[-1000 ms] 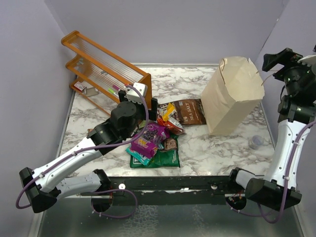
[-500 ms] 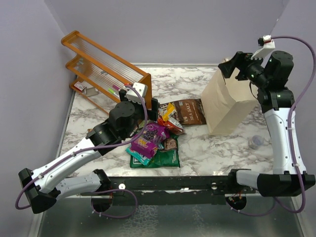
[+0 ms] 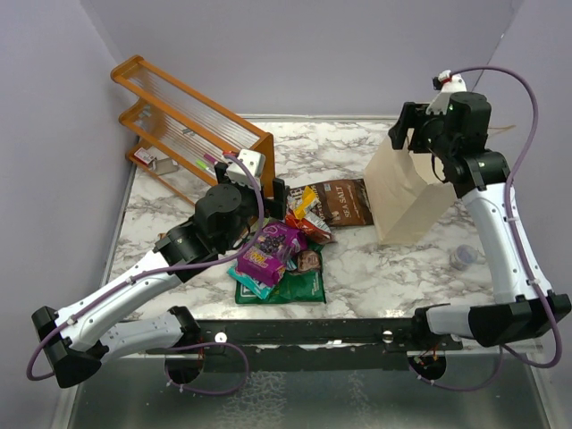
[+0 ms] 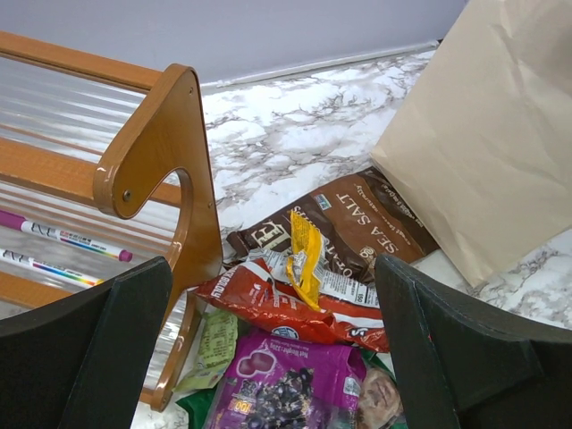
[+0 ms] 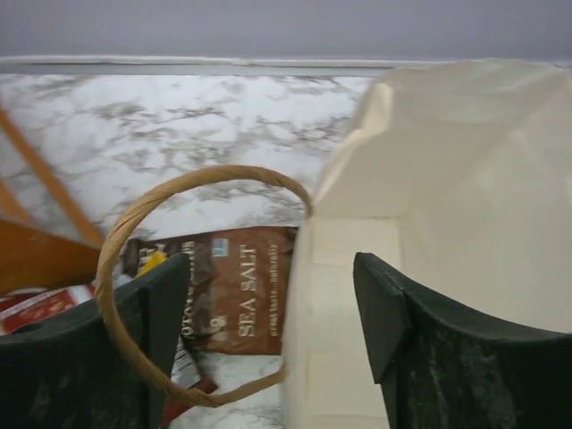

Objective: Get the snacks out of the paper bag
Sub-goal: Place the snack at the center of the board.

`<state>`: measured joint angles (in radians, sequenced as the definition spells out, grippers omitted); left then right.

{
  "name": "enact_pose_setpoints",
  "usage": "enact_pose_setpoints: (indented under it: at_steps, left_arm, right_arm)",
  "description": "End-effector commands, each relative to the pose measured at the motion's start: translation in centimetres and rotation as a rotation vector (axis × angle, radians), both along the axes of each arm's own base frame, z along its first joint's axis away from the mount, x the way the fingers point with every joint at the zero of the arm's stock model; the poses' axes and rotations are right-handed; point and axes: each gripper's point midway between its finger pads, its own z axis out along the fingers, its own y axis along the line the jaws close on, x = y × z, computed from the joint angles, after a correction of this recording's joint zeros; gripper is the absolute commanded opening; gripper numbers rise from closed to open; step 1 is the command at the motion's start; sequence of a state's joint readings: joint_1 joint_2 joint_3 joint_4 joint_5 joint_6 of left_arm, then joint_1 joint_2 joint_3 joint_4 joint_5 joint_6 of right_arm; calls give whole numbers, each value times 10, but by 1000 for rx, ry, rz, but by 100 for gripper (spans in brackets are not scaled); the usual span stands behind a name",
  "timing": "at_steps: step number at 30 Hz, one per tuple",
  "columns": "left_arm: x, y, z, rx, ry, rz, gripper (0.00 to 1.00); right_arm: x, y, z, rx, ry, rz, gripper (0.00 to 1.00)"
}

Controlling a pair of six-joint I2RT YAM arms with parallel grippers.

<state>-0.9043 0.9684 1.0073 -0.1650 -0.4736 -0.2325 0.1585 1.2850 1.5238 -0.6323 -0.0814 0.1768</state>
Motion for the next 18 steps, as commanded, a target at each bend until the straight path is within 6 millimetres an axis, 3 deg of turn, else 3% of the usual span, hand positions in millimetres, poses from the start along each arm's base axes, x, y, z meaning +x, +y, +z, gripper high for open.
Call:
enact_pose_setpoints:
  at_steps: [1,8,13,15,18]
  left_arm:
    - [-3,-2,9,-41,-10,-19,99]
    - [-4,2,9,-41,-17,-10,99]
    - [-2,1,9,-38,-16,-13,99]
    - [-3,1,10,-36,-16,-15,99]
    - [-4,3,14,-41,-21,-15,99]
  right_arm:
    - [10,-53,-15,-160,60,-263,68]
    - [12,-45,-44,-157,141,-230,52]
    - [16,-59,-21,-195,53,-288,23]
    - [17,-69,-12,-217,35,-341,3]
    - [21,-76,-2,-252,1,-368,1]
